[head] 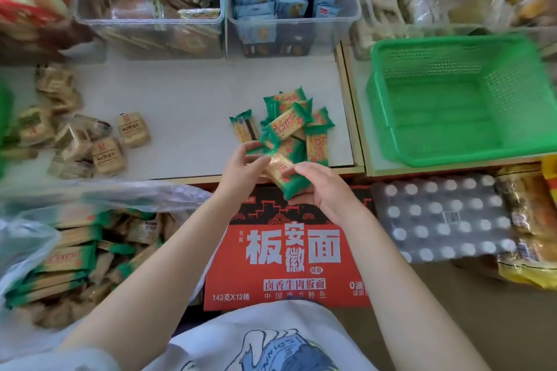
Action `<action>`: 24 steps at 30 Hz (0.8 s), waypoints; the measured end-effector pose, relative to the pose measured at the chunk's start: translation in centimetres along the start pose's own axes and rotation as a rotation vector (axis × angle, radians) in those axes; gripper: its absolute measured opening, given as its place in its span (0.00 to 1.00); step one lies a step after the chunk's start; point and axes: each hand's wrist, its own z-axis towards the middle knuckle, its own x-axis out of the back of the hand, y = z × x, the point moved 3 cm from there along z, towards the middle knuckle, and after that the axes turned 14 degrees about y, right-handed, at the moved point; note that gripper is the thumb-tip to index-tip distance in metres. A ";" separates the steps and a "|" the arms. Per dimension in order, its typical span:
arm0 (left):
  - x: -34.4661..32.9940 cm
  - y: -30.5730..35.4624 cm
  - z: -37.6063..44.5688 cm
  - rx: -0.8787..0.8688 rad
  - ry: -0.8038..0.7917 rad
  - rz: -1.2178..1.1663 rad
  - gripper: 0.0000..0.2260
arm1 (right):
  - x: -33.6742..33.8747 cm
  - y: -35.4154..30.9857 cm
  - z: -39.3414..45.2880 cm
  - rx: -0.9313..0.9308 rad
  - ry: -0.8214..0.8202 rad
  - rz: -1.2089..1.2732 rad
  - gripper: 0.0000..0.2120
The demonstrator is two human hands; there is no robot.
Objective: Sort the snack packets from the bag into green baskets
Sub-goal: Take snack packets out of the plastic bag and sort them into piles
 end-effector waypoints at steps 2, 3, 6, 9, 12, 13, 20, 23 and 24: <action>0.7 -1.1 1.1 -0.099 0.110 0.310 0.18 | 0.2 -1.0 1.5 0.015 0.139 -0.008 0.11; 1.4 -2.0 1.6 -0.137 0.158 0.467 0.19 | 0.2 -1.7 2.4 0.038 0.195 0.000 0.10; 3.7 -4.6 2.6 -0.212 0.205 0.798 0.21 | -0.9 -4.1 5.0 0.133 0.187 0.046 0.10; 4.9 -6.2 2.7 -0.276 0.137 0.973 0.22 | -2.8 -5.0 7.3 0.139 0.170 0.002 0.14; 5.1 -6.2 2.2 -0.352 0.096 1.028 0.21 | -3.7 -4.0 7.7 0.088 0.225 -0.037 0.17; 5.3 -6.1 2.0 -0.375 0.089 1.029 0.21 | -3.9 -3.7 7.2 0.081 0.234 -0.035 0.16; 13.9 -8.1 -1.5 -0.564 0.374 0.752 0.15 | -11.4 -0.1 0.9 0.040 0.010 -0.162 0.12; 21.1 -13.2 -4.2 -0.303 0.434 0.842 0.14 | -19.2 3.2 -1.3 0.017 -0.180 -0.362 0.10; 23.6 -15.1 -5.1 -0.232 0.459 0.898 0.15 | -22.1 4.7 -1.9 -0.001 -0.256 -0.423 0.08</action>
